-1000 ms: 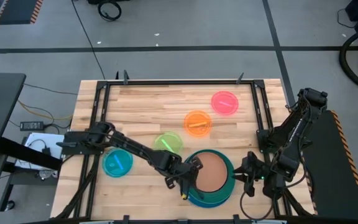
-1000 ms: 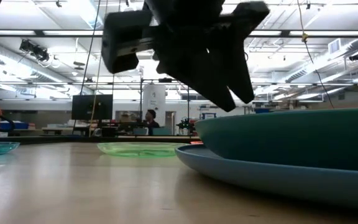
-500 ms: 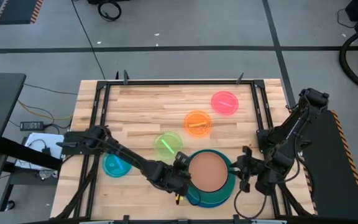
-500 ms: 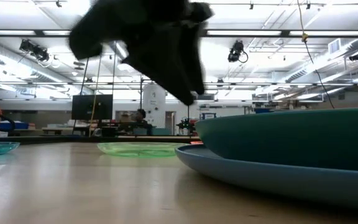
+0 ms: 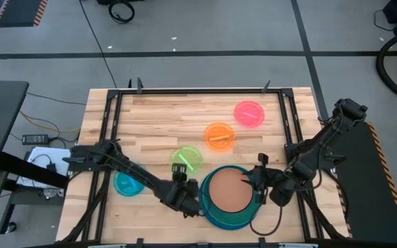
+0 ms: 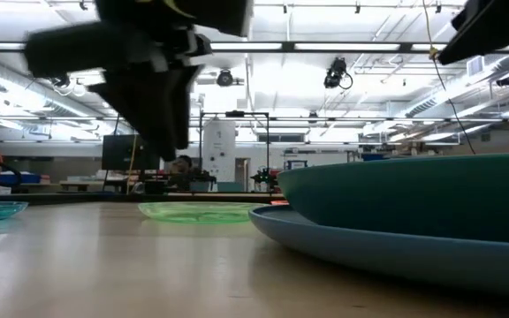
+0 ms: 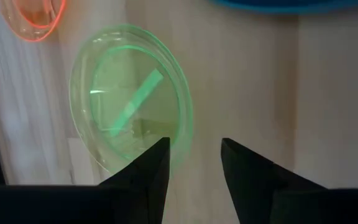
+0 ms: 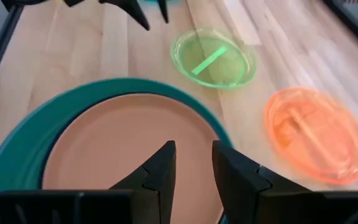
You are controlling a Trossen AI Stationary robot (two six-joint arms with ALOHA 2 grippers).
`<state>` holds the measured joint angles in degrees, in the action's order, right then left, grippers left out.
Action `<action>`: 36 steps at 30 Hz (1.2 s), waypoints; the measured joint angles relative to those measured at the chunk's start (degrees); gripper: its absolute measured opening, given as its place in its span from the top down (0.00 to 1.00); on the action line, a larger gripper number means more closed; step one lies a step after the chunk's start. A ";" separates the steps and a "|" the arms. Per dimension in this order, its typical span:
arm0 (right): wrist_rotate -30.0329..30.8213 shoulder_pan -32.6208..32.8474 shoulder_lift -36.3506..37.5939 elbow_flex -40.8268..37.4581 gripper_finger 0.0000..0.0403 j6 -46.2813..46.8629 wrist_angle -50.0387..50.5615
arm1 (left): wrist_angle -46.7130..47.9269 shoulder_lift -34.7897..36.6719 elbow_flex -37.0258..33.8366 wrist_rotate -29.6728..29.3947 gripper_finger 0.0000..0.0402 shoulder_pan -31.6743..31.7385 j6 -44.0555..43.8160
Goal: Stack plastic plates
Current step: Stack the transparent green plate on the top of the brown plate
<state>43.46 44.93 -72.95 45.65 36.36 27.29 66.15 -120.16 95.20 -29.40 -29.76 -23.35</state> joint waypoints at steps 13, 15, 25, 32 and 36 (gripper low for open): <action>-3.04 -3.13 0.00 0.00 0.72 -6.69 -4.68 | -0.65 0.67 -3.58 -4.87 0.63 -2.53 6.16; -3.04 -2.98 0.00 0.00 0.72 -6.48 -5.53 | -2.32 1.79 -6.30 -4.93 0.63 -2.49 6.34; -3.04 -2.27 -0.04 0.00 0.72 -6.60 -9.87 | -12.85 13.01 -20.31 -4.91 0.63 -0.95 7.85; -2.82 -2.25 -0.04 0.00 0.72 -4.71 -12.68 | -24.36 18.92 -28.89 -1.26 0.63 2.16 13.85; -2.82 -2.20 -0.04 0.00 0.72 -2.93 -13.58 | -30.80 19.06 -32.17 2.02 0.63 4.60 18.96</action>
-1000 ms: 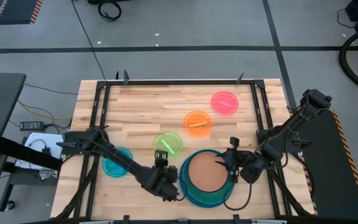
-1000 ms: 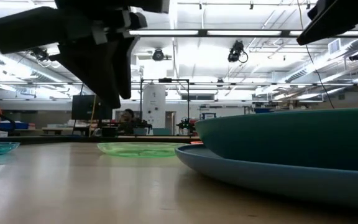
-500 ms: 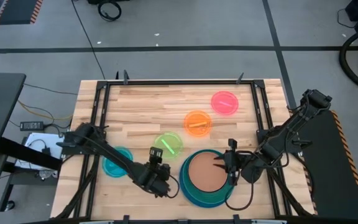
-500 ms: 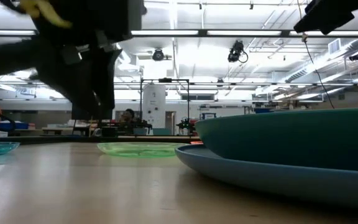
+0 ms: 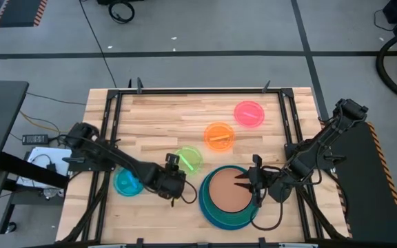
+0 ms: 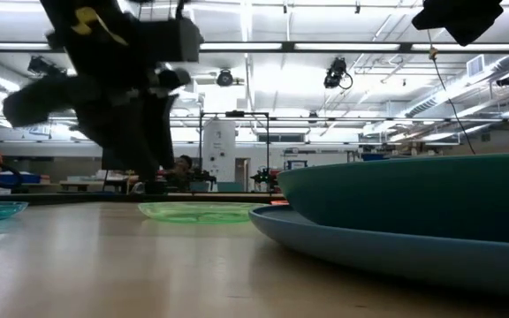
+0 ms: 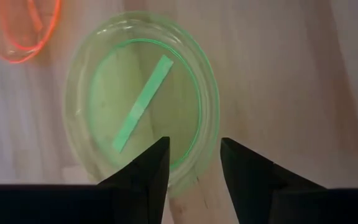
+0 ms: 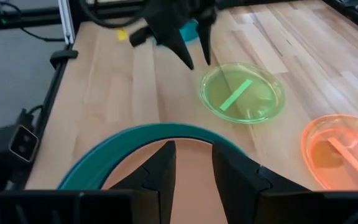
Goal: Stack plastic plates
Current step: Stack the transparent green plate on the top of the brown plate
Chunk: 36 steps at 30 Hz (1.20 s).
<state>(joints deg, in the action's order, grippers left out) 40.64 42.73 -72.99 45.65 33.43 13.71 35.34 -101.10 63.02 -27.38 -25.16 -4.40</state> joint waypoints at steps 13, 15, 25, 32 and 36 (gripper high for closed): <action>4.79 5.16 -0.01 0.00 0.72 5.62 -1.03 | -12.28 0.55 -3.67 8.90 0.63 8.20 14.41; 4.79 5.53 -0.02 0.00 0.72 5.57 -0.98 | -12.65 0.59 -3.64 11.67 0.63 9.30 15.13; 4.77 5.70 -0.02 0.00 0.72 7.12 0.49 | -12.42 0.59 -3.67 18.77 0.63 11.14 14.02; 7.85 5.36 -0.02 0.00 0.72 8.59 0.86 | -12.32 0.45 -3.67 17.45 0.63 7.83 11.01; 7.77 4.38 -0.02 -0.01 0.72 8.50 2.13 | -10.94 -0.41 -3.67 13.06 0.63 6.04 11.30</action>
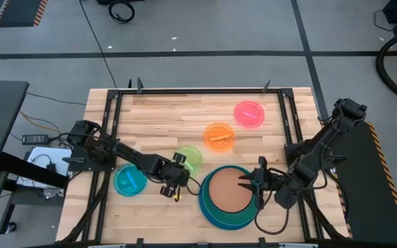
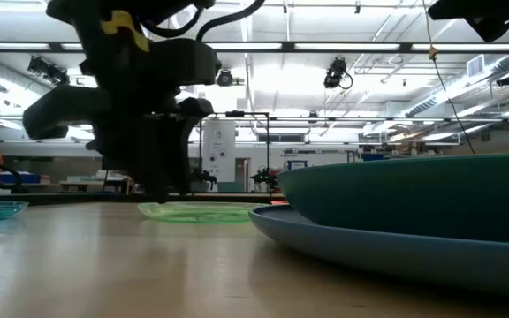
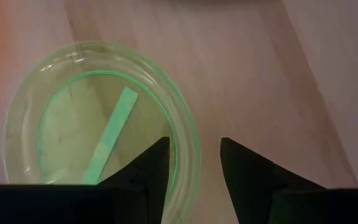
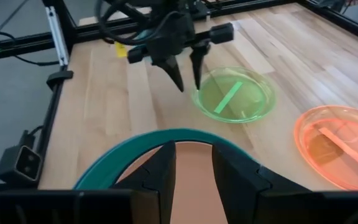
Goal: Stack plastic plates
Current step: Stack the transparent green plate on the top of the brown plate
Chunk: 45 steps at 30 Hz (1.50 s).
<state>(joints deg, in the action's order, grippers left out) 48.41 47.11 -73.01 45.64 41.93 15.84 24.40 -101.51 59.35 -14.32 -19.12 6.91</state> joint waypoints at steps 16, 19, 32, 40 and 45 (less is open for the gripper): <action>-2.04 -1.50 0.00 -0.04 0.72 -1.61 0.85 | 1.20 -4.31 0.20 -3.80 0.89 0.12 1.75; -2.06 -1.50 0.00 -0.04 0.72 -1.61 0.87 | 1.31 -4.44 0.17 -4.99 0.98 0.24 1.89; -2.12 -2.65 0.00 -0.04 0.72 -4.73 1.11 | 5.29 -4.68 9.54 -7.45 0.99 -2.33 5.44; -2.17 -5.20 2.87 -0.04 0.72 -10.53 2.79 | 11.11 -4.61 16.62 -10.28 1.00 -2.64 4.75; -2.15 -5.32 4.64 -0.04 0.72 -12.30 2.76 | 11.76 -4.59 17.88 -12.88 1.00 -2.94 5.69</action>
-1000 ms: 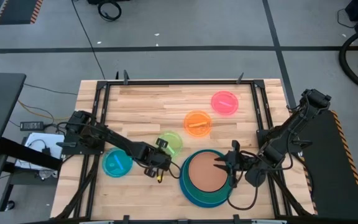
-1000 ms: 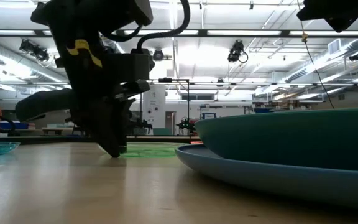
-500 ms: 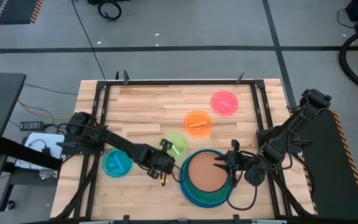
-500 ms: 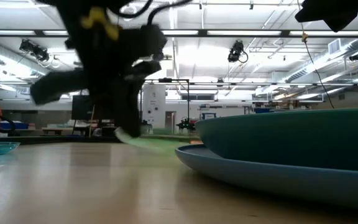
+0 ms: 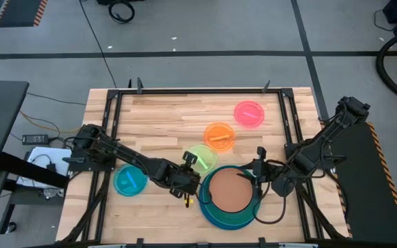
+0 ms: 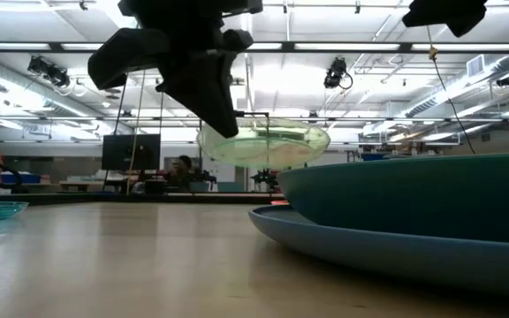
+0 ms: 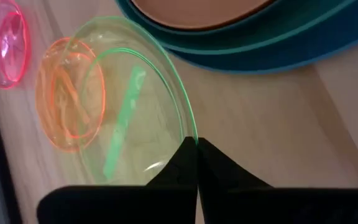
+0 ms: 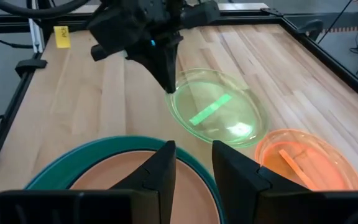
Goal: Stack plastic plates
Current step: Stack the transparent green plate on the top of the brown plate
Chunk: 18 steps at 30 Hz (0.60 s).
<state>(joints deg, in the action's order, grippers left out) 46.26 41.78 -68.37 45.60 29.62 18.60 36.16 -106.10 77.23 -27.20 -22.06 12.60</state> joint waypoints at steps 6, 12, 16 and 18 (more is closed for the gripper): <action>0.00 0.02 0.13 0.00 0.72 0.09 1.66 | -4.77 0.00 0.04 -3.28 1.00 -1.16 4.13; 0.09 0.02 1.28 0.00 0.72 1.49 3.08 | -9.62 0.02 0.07 -3.84 1.00 -1.52 8.79; 0.52 0.02 1.63 0.00 0.72 1.67 3.81 | -13.81 -0.46 0.13 -3.96 1.00 -2.10 12.86; 0.54 0.02 1.63 0.00 0.72 1.65 4.02 | -14.88 -0.88 0.11 -3.43 1.00 -2.56 15.69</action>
<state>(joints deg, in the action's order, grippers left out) 46.80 41.80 -66.74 45.60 31.27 22.62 21.28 -106.99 77.34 -30.64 -24.62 28.29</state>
